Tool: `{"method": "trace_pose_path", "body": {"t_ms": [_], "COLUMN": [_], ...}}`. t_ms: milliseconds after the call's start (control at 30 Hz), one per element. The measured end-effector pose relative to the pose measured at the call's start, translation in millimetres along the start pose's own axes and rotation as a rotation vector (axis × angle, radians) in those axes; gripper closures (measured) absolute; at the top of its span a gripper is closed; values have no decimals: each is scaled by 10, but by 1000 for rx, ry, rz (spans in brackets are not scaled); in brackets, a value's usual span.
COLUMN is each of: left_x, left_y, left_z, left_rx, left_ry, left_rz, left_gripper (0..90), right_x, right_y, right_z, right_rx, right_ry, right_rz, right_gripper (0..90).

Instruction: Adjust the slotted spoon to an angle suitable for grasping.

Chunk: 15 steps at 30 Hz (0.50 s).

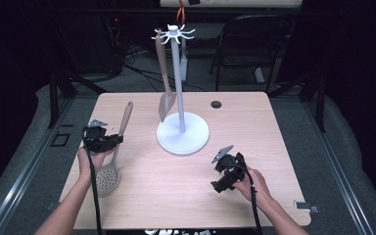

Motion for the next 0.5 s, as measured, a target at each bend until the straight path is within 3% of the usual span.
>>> {"method": "trace_pose_path", "body": {"t_ms": [500], "left_x": [-59], "left_y": [-123], "left_z": [-94], "left_rx": [3], "left_ry": [-72], "left_rz": [38], "left_gripper": [760], "right_x": [-4], "right_y": [5], "right_z": [10], "right_rx": [-1], "right_ry": [-5], "right_rz": [4], "right_gripper": [48]}}
Point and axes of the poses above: each handheld gripper's, and its own axes: z roughly forward along the jaws, x roughly out of its underside, y roughly to its left, the point moved 3 cm from there along z, roughly forward along the jaws, and after that the axes turned 1 degree about -z, right-handed, at the moved point
